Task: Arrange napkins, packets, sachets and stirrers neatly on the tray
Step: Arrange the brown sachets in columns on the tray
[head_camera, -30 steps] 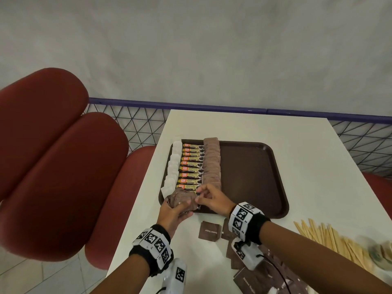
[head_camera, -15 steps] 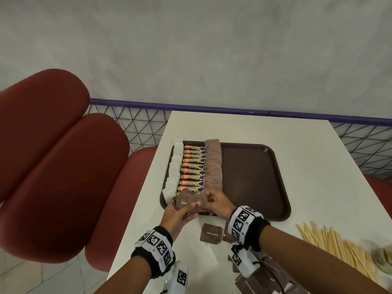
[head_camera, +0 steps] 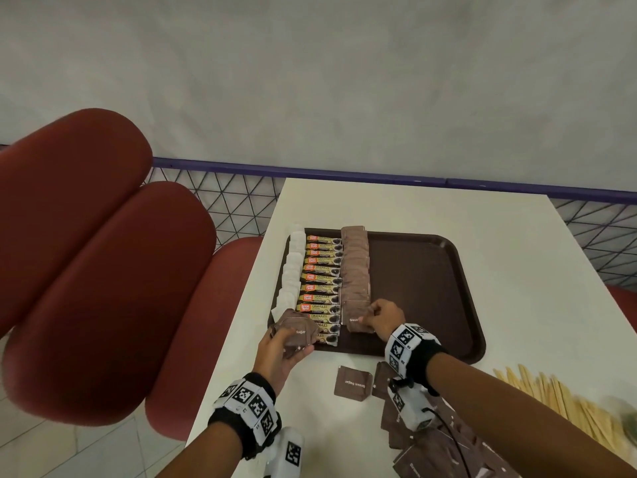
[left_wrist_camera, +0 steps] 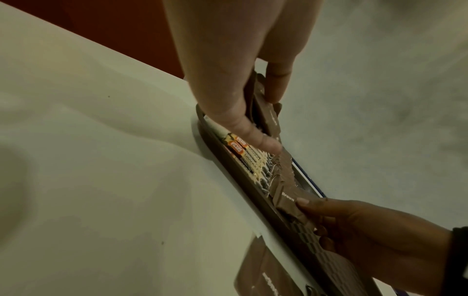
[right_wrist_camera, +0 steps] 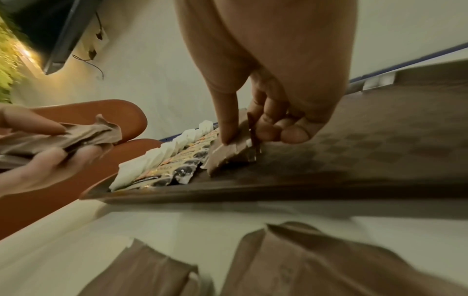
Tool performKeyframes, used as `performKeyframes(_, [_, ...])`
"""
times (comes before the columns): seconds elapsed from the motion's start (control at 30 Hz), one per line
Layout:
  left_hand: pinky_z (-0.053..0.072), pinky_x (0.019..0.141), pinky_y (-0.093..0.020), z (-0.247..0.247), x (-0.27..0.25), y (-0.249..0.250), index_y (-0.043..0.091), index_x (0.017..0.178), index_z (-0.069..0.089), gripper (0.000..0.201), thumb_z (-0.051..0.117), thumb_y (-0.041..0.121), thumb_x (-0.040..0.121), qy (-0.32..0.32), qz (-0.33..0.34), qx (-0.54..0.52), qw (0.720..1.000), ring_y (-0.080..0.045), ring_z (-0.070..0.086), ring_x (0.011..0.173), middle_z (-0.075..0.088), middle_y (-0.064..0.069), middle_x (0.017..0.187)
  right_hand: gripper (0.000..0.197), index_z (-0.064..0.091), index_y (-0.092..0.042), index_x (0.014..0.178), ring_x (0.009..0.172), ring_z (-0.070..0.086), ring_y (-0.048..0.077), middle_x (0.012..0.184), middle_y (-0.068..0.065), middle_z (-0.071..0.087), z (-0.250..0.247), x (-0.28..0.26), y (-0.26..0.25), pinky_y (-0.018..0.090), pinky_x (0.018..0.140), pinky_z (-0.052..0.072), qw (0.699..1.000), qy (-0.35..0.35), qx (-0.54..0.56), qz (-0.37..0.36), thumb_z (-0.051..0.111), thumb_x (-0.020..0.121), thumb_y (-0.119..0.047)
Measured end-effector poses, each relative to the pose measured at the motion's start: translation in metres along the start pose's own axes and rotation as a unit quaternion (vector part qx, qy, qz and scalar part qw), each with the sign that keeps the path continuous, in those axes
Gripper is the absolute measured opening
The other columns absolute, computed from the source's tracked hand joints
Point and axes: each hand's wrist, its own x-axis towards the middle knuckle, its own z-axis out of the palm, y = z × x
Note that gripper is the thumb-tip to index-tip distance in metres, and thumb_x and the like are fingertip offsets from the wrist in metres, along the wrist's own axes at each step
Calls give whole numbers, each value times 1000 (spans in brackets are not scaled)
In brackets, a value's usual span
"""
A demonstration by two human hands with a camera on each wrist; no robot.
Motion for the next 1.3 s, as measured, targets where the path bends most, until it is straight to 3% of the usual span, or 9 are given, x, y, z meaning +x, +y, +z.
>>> performKeyframes(0.2, [55, 82, -40, -3, -4, 3, 11, 117, 57, 28, 51, 2, 91, -11, 1, 15, 1000, -26, 63, 98, 64, -12, 109, 29, 58, -16, 106, 99, 60, 29, 112, 12, 62, 8, 2, -4, 33, 86, 51, 994, 7, -113, 12, 66, 80, -27])
performKeyframes(0.37, [59, 73, -37, -4, -3, 2, 10, 123, 53, 34, 54, 2, 90, -6, 9, 20, 1000, -26, 63, 96, 62, -16, 116, 40, 53, -10, 112, 115, 50, 28, 121, 13, 53, 8, 1, -8, 39, 97, 47, 990, 22, -141, 13, 69, 80, -29])
performKeyframes(0.63, [60, 65, -29, 1, -6, 0, 9, 124, 52, 38, 59, 2, 87, -4, 35, 46, 998, -26, 62, 99, 62, -17, 119, 48, 45, -15, 112, 114, 43, 24, 119, 5, 49, 4, -12, -12, 33, 96, 38, 979, 103, -160, -68, 69, 77, -38])
performKeyframes(0.77, [58, 60, -25, 7, -8, -1, 9, 125, 51, 42, 60, -2, 85, -3, 58, 51, 997, -23, 64, 94, 63, -14, 114, 32, 49, -19, 108, 113, 41, 21, 114, 1, 49, 2, -21, -20, 32, 94, 38, 987, 58, -103, -104, 65, 82, -29])
performKeyframes(0.87, [57, 59, -24, 10, -6, -4, 8, 126, 51, 45, 61, -3, 84, -1, 70, 64, 996, -23, 64, 92, 63, -16, 114, 20, 50, -19, 92, 98, 48, 18, 93, -2, 53, 9, -30, -23, 22, 77, 41, 989, -12, 60, -137, 67, 82, -18])
performKeyframes(0.97, [56, 61, -25, 10, -3, -6, 6, 126, 51, 45, 63, -1, 83, -2, 76, 75, 994, -22, 65, 90, 64, -16, 111, 21, 49, -14, 93, 80, 49, 10, 81, -4, 49, 13, -47, -28, 12, 67, 41, 967, -118, 174, -141, 67, 83, -12])
performKeyframes(1.1, [55, 60, -25, 16, -6, -8, 2, 116, 56, 31, 61, 0, 85, -28, 72, 84, 993, -13, 68, 69, 69, -11, 83, 29, 46, -12, 98, 71, 46, 4, 78, -5, 50, 24, -54, -25, 4, 62, 41, 954, -181, 173, -162, 69, 81, -7])
performKeyframes(1.17, [56, 60, -25, 18, -6, -10, 0, 118, 56, 32, 61, 3, 87, -29, 60, 72, 995, -13, 69, 70, 69, -13, 89, 29, 45, -14, 93, 70, 47, 6, 77, -3, 50, 28, -53, -22, 10, 63, 42, 954, -174, 183, -163, 69, 80, -4])
performKeyframes(1.3, [59, 67, -31, 16, -5, -12, 6, 127, 52, 39, 60, 12, 89, -10, 41, 45, 998, -27, 66, 98, 64, -20, 118, 28, 48, -10, 96, 67, 50, 9, 77, 3, 54, 24, -48, -20, 15, 63, 44, 959, -164, 167, -157, 70, 79, -5])
